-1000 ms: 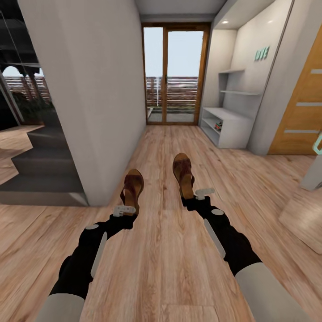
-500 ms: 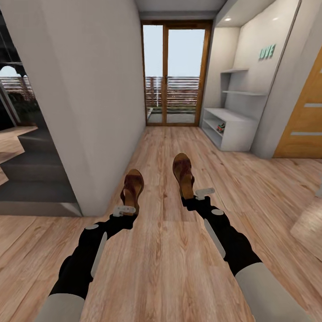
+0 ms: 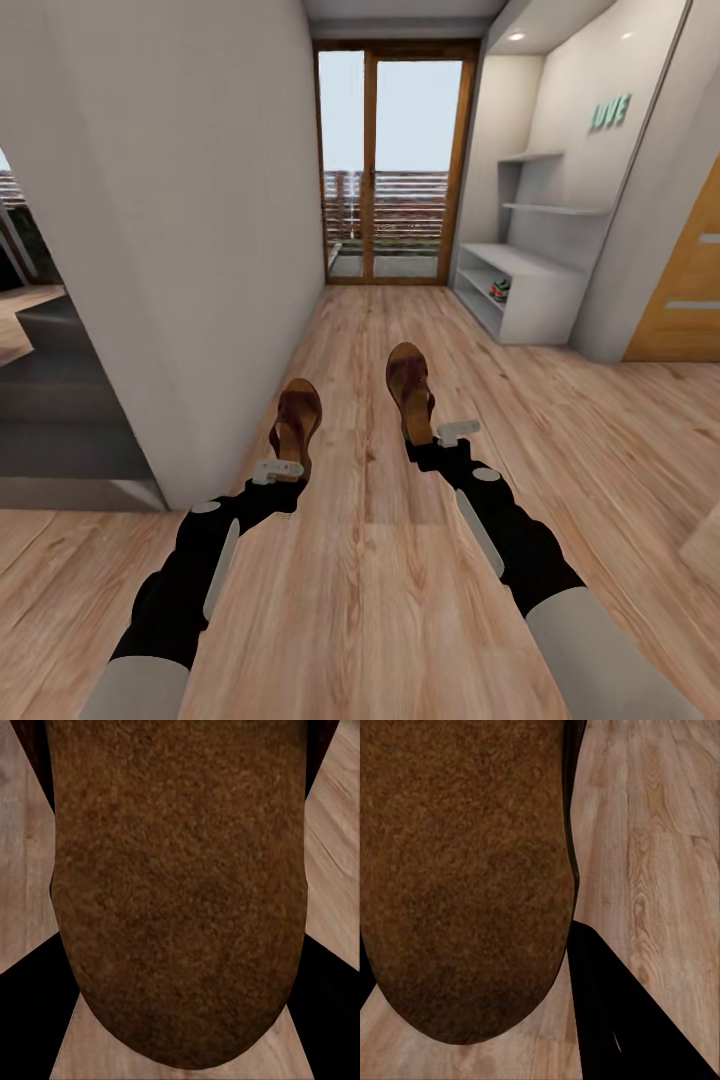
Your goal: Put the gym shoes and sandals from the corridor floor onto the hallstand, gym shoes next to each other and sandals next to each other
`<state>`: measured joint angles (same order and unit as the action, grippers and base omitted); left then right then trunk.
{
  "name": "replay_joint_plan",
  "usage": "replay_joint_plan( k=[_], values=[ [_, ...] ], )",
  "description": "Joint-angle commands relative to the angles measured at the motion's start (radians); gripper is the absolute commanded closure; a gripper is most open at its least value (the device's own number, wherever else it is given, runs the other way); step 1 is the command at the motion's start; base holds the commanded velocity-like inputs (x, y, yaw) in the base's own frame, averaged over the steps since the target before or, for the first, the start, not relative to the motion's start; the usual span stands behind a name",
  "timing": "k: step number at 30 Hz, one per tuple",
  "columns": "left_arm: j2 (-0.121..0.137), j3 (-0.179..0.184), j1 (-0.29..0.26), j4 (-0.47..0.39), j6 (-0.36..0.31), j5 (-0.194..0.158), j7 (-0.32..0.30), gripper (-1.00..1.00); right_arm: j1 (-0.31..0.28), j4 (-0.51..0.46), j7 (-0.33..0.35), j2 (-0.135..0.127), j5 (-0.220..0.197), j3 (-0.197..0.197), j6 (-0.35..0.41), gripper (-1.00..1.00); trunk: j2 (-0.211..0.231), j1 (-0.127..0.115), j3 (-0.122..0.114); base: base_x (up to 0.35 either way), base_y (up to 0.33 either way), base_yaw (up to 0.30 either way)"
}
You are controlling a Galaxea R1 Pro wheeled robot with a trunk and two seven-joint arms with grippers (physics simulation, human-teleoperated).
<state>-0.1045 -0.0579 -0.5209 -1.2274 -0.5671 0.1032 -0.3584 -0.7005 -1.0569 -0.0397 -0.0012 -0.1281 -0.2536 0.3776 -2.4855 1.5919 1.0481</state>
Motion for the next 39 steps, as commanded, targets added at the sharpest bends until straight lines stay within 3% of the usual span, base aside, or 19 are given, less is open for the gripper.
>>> replay_joint_plan(
  k=[1,39],
  values=[
    [-0.001,-0.003,-0.001,-0.001,-0.004,0.009,-0.01,1.0,-0.001,-0.002,-0.006,0.0,-0.013,-0.002,0.005,1.0,0.0,0.0,0.001,0.344,0.0,0.0],
    [-0.001,-0.003,0.001,-0.001,-0.004,0.009,-0.01,1.0,-0.001,0.0,-0.005,0.0,-0.013,-0.001,0.0,1.0,0.0,0.0,0.001,0.345,0.0,0.0]
  ],
)
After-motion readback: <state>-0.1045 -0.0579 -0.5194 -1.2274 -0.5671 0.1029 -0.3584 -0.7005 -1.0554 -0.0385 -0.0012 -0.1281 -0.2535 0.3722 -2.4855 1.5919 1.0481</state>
